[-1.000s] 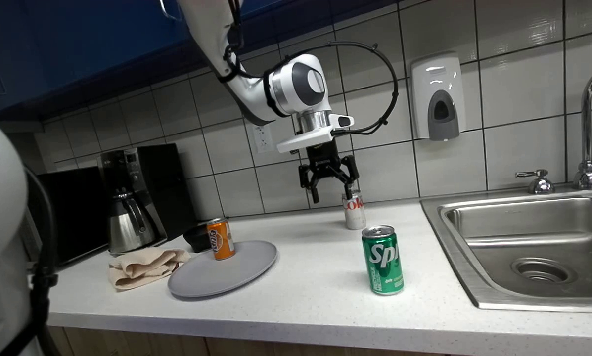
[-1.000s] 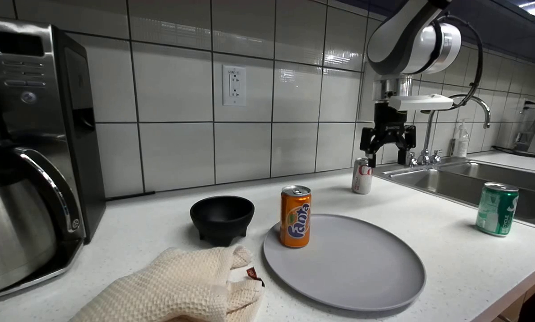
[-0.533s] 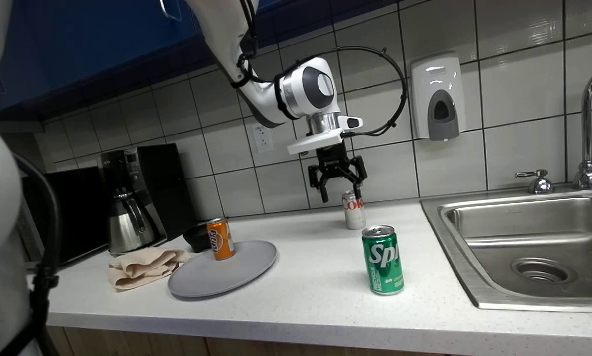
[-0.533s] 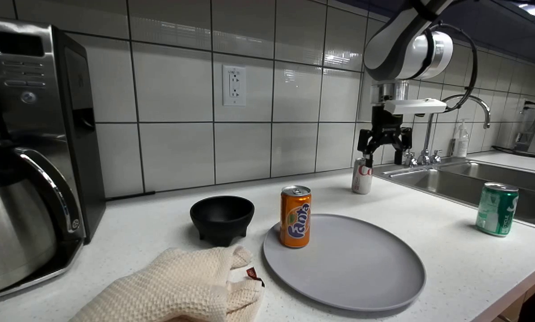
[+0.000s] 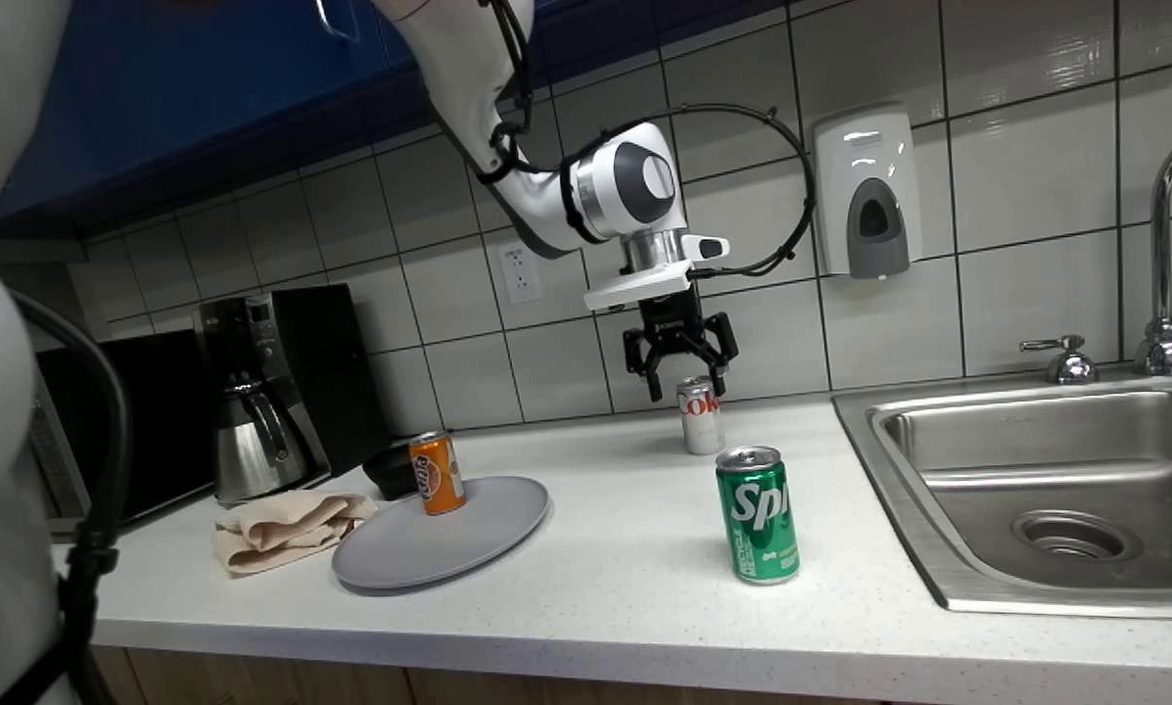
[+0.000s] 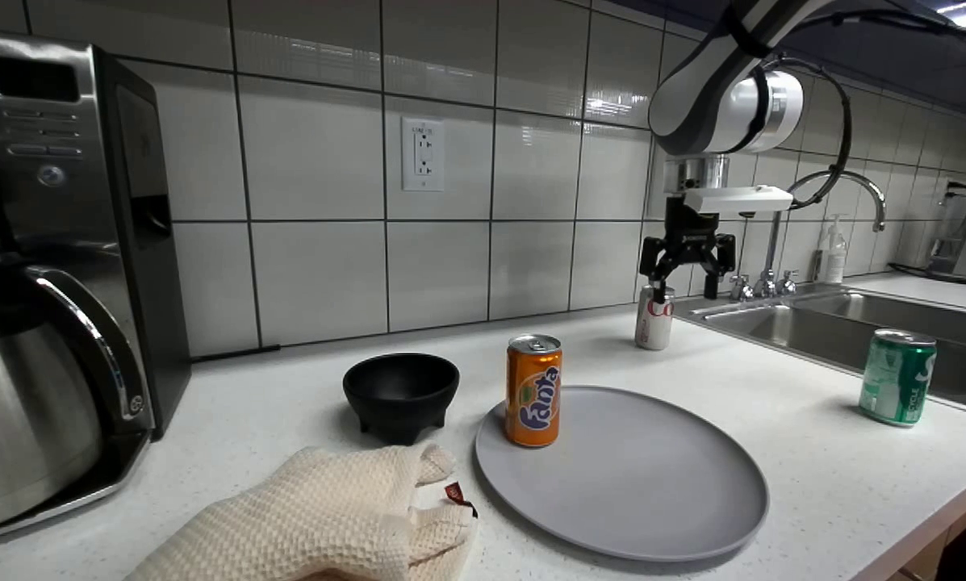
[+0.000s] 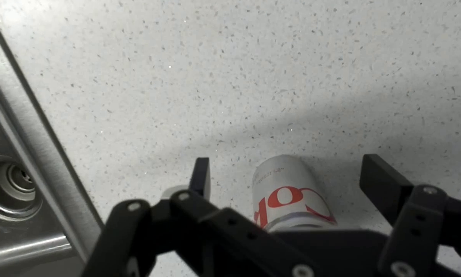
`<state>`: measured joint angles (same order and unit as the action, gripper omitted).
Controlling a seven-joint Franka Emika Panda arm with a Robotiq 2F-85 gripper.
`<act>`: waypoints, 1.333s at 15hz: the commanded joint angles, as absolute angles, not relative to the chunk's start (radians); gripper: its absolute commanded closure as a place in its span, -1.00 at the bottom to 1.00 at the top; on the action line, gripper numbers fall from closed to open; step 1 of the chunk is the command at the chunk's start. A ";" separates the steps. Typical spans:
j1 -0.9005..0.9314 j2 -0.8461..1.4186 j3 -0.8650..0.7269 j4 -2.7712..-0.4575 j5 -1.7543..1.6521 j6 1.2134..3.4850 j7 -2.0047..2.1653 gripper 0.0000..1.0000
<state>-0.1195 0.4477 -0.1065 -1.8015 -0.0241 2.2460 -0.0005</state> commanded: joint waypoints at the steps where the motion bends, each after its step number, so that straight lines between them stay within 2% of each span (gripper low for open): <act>1: -0.139 0.490 -0.095 -1.734 0.001 2.226 -0.028 -1.00; 17: -0.142 0.603 -0.083 -1.584 0.002 2.209 -0.038 -1.00; 18: -0.142 0.610 -0.082 -1.574 0.002 2.207 -0.039 -0.55; 20: -0.143 0.624 -0.080 -1.554 0.002 2.205 -0.046 -0.32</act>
<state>-0.1211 0.5906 -0.1009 -1.6213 -0.0186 2.2430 -0.0078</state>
